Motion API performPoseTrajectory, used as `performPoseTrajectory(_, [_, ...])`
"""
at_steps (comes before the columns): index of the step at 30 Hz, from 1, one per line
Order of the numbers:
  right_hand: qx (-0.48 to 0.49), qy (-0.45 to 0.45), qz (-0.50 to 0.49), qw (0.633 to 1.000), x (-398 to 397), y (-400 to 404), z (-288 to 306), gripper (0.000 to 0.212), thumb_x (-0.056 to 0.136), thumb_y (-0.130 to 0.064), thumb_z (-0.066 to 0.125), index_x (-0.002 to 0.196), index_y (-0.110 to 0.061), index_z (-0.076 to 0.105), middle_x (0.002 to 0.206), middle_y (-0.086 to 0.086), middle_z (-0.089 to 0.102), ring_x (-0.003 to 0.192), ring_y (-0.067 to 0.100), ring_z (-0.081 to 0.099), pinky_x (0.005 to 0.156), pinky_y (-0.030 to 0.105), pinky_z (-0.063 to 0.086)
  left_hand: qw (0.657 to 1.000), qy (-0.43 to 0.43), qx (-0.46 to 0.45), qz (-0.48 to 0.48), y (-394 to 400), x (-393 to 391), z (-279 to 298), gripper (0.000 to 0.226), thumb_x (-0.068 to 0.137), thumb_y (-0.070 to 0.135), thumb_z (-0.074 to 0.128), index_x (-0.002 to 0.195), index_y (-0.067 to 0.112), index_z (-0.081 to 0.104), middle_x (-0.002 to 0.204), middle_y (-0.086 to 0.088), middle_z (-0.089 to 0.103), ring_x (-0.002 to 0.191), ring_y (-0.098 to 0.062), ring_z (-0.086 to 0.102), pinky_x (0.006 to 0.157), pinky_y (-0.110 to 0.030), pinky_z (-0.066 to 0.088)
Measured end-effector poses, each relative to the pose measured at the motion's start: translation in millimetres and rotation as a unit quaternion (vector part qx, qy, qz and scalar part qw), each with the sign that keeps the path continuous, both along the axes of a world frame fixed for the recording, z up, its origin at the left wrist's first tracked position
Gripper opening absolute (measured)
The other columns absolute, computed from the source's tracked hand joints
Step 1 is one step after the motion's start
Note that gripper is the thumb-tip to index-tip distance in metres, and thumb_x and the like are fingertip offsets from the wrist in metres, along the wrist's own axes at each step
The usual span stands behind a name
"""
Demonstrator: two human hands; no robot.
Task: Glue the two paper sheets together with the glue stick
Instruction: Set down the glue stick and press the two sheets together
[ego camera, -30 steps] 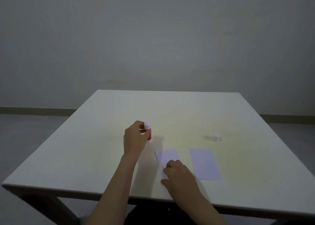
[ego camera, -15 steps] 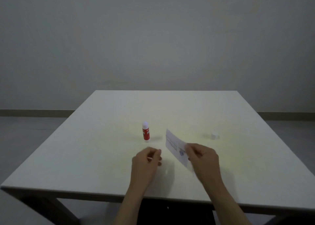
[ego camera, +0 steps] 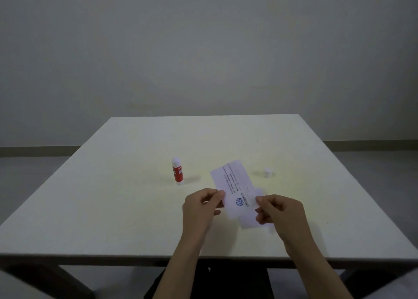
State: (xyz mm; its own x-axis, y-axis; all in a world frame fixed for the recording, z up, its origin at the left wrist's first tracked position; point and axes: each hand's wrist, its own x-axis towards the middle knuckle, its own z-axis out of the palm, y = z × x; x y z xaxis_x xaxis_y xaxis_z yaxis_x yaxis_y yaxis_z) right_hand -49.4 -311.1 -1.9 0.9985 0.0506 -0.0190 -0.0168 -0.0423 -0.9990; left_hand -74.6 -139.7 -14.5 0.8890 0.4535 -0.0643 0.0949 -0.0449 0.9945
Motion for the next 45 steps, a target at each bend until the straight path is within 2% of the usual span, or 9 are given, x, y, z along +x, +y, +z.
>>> performPoseTrajectory(5, [-0.060,0.033,0.039,0.997,7,-25,-4,0.020,0.083,-0.004,0.065,0.065,-0.008,0.071,0.048,0.005,0.068,0.043,0.017,0.063,0.045,0.023,0.054,1.000,0.005,0.006,0.000,-16,12,3,0.011,0.077,0.018,0.073,0.066,0.020,0.072,0.070,0.008,0.077,0.062,-0.008,0.072,0.049,-0.010,0.046])
performPoseTrajectory(11, [-0.128,0.057,0.072,0.988,23,-42,-5,0.021,0.077,-0.004,0.071,0.057,-0.007,0.067,0.040,0.000,0.059,0.037,0.012,0.050,0.042,0.022,0.042,0.998,0.025,0.051,-0.015,-23,18,-4,0.010,0.071,0.018,0.078,0.063,0.015,0.073,0.063,0.005,0.076,0.057,-0.008,0.072,0.052,-0.005,0.046])
performPoseTrajectory(15, [-0.175,0.065,0.063,0.980,26,-40,-16,0.026,0.074,-0.007,0.074,0.051,-0.010,0.062,0.032,-0.005,0.051,0.029,0.006,0.041,0.033,0.014,0.031,0.993,0.051,0.101,-0.023,-24,23,-9,0.014,0.070,0.017,0.079,0.059,0.020,0.071,0.059,0.008,0.073,0.054,-0.007,0.070,0.057,-0.016,0.050])
performPoseTrajectory(21, [-0.241,0.042,0.061,0.968,28,-38,-25,0.025,0.071,-0.011,0.076,0.052,-0.010,0.061,0.029,-0.007,0.050,0.028,0.003,0.041,0.037,0.014,0.036,0.986,0.063,0.150,-0.031,-24,28,-15,0.020,0.068,0.019,0.079,0.052,0.025,0.068,0.049,0.013,0.068,0.054,-0.008,0.068,0.066,-0.027,0.053])
performPoseTrajectory(26, [-0.274,0.033,0.054,0.960,29,-37,-27,0.021,0.071,-0.011,0.076,0.055,-0.006,0.063,0.029,-0.009,0.052,0.027,0.001,0.044,0.044,0.020,0.040,0.980,0.070,0.182,-0.035,-26,29,-16,0.017,0.069,0.020,0.078,0.055,0.024,0.069,0.054,0.010,0.069,0.057,-0.009,0.069,0.066,-0.027,0.053])
performPoseTrajectory(32, [-0.313,0.013,0.061,0.948,29,-35,-26,0.023,0.071,-0.008,0.074,0.054,-0.008,0.059,0.032,-0.008,0.050,0.026,0.001,0.047,0.038,0.009,0.038,0.975,0.077,0.205,-0.037,-26,32,-21,0.017,0.069,0.021,0.078,0.055,0.024,0.067,0.055,0.012,0.069,0.056,-0.007,0.069,0.064,-0.026,0.053])
performPoseTrajectory(38, [-0.362,0.013,0.076,0.929,28,-30,-22,0.032,0.072,-0.005,0.070,0.056,-0.013,0.043,0.053,-0.001,0.048,0.047,0.018,0.048,0.051,0.028,0.039,0.958,0.073,0.276,-0.027,-30,33,-26,0.018,0.068,0.023,0.076,0.057,0.022,0.062,0.058,0.013,0.064,0.063,-0.011,0.064,0.057,-0.026,0.046])
performPoseTrajectory(42, [-0.336,0.022,0.076,0.939,29,-32,-24,0.041,0.072,-0.002,0.070,0.060,-0.015,0.033,0.063,0.006,0.044,0.045,0.023,0.041,0.036,0.021,0.034,0.946,0.060,0.319,-0.017,-30,34,-30,0.035,0.068,0.025,0.078,0.059,0.025,0.043,0.062,0.009,0.055,0.063,-0.014,0.054,0.054,-0.025,0.039])
performPoseTrajectory(45, [-0.336,0.022,0.084,0.938,33,-32,-26,0.041,0.072,-0.002,0.070,0.062,-0.015,0.032,0.066,0.009,0.045,0.045,0.022,0.040,0.031,0.016,0.030,0.947,0.018,0.314,-0.063,-26,32,-28,0.021,0.074,0.028,0.074,0.083,0.024,0.056,0.088,0.005,0.060,0.083,-0.014,0.057,0.071,-0.028,0.047])
